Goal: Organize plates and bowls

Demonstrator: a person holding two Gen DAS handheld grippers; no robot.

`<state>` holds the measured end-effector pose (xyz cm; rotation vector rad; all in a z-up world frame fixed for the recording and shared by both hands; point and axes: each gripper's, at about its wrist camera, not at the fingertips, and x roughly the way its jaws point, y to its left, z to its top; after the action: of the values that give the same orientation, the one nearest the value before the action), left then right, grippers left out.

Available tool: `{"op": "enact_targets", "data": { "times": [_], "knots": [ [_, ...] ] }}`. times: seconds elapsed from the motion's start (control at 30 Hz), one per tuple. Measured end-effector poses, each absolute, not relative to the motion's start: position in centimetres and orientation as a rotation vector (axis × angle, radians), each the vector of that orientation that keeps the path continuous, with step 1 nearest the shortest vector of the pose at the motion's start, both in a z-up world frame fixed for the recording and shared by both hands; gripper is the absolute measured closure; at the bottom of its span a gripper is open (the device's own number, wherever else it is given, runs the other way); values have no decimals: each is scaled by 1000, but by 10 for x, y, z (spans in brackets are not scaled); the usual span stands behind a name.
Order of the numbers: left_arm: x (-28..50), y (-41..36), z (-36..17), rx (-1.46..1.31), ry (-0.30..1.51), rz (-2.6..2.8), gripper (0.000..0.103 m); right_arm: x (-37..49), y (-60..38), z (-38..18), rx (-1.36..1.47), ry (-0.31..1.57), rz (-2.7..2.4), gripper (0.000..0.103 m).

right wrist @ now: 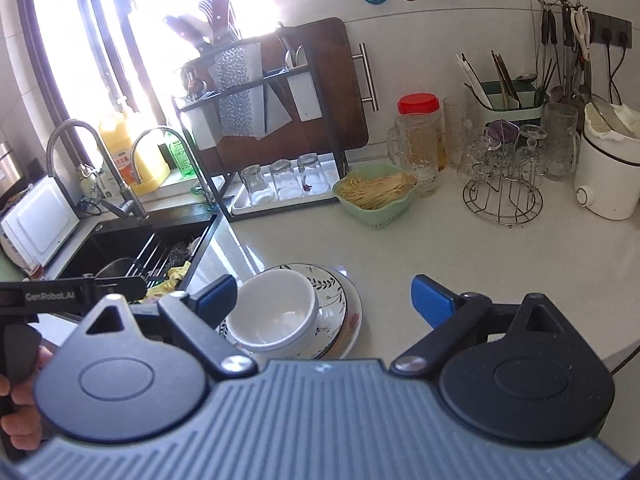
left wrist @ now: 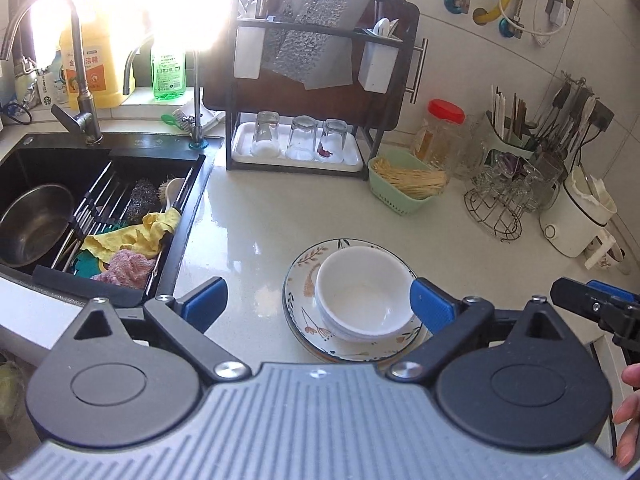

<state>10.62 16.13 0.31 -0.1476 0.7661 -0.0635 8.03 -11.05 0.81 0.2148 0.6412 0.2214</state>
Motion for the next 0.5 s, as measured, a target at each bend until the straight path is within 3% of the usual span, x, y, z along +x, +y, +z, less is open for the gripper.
{"op": "enact_targets", "data": {
  "times": [0.5],
  "knots": [
    [37, 145, 18, -108, 740, -34, 4, 31, -117, 9, 223, 630, 245, 8]
  ]
}}
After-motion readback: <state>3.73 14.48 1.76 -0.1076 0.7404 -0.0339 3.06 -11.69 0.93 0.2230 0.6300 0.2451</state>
